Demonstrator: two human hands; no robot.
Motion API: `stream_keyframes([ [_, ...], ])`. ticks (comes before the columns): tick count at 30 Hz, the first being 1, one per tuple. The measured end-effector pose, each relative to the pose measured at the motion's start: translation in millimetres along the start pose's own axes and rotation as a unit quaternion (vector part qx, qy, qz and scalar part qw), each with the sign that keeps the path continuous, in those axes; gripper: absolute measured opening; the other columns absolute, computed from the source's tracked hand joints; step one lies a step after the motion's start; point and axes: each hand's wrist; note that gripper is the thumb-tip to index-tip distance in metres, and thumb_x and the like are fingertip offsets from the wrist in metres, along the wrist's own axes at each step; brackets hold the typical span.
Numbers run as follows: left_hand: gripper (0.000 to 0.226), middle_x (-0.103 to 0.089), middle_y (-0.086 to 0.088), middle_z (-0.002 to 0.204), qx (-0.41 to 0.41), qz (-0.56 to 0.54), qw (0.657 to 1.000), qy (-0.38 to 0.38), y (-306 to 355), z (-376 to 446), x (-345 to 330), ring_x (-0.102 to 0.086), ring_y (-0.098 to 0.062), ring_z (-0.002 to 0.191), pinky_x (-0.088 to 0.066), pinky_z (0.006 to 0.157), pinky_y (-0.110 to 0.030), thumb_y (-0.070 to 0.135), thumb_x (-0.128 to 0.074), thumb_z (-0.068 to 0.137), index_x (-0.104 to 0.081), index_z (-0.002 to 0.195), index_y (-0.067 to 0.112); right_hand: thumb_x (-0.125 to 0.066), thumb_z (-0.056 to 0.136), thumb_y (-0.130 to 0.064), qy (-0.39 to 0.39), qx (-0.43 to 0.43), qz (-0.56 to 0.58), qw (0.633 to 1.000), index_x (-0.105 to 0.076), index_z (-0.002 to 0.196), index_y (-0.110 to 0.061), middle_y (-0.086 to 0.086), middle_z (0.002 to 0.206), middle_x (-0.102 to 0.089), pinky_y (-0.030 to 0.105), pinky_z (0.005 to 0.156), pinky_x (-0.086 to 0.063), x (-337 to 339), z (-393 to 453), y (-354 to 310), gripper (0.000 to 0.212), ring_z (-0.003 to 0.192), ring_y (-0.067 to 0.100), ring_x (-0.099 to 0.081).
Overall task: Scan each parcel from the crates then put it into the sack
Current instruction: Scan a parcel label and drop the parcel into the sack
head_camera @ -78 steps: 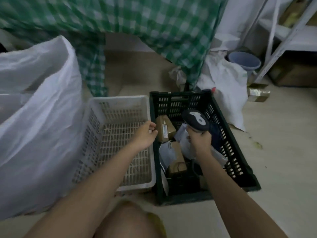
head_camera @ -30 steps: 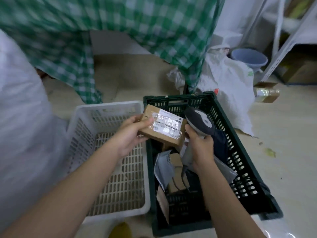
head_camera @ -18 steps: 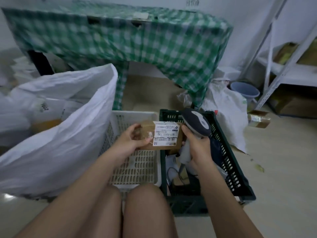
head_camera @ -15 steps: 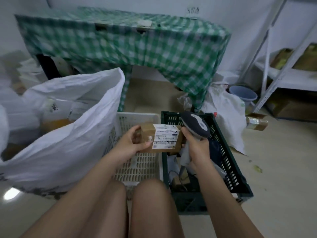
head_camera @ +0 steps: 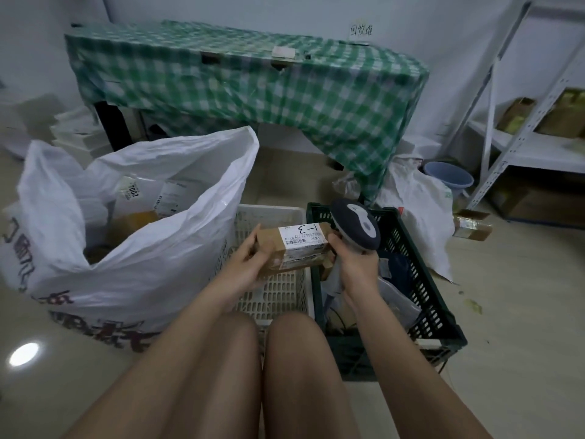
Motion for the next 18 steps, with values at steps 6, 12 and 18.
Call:
stream_keyframes([
  [6,0.030,-0.061,0.006,0.125,0.081,-0.056,0.995,-0.035,-9,9,7,-0.061,-0.018,0.113,-0.052,0.091,-0.037,0.043,-0.055,0.093,-0.054,0.123,0.041,-0.077,0.080,-0.012,-0.007,0.025,-0.059,0.998,-0.060,0.125,-0.006,0.006,0.119,-0.066,0.036,0.094,-0.052,-1,6,1,0.049,0.109,0.020,-0.062],
  [12,0.028,-0.060,-0.001,0.121,0.060,-0.076,0.995,0.017,-22,28,8,-0.061,-0.019,0.106,-0.052,0.089,-0.039,0.023,-0.066,0.089,-0.057,0.115,0.028,-0.074,0.083,-0.011,-0.032,0.048,-0.130,0.990,-0.058,0.125,-0.009,0.003,0.115,-0.063,0.029,0.089,-0.047,5,10,-6,0.045,0.105,0.014,-0.058],
  [18,0.026,-0.056,-0.001,0.121,0.038,-0.020,0.998,0.036,-35,50,9,-0.062,-0.020,0.105,-0.056,0.085,-0.034,0.021,-0.069,0.087,-0.057,0.110,0.028,-0.072,0.084,-0.008,-0.120,0.025,-0.261,0.957,-0.062,0.110,-0.011,-0.004,0.088,-0.064,0.013,0.060,-0.046,34,-1,-12,0.029,0.081,0.010,-0.058],
])
Point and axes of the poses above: each hand's wrist, its own z-axis towards the middle knuckle, its own x-axis out of the back of the hand, y = z × x
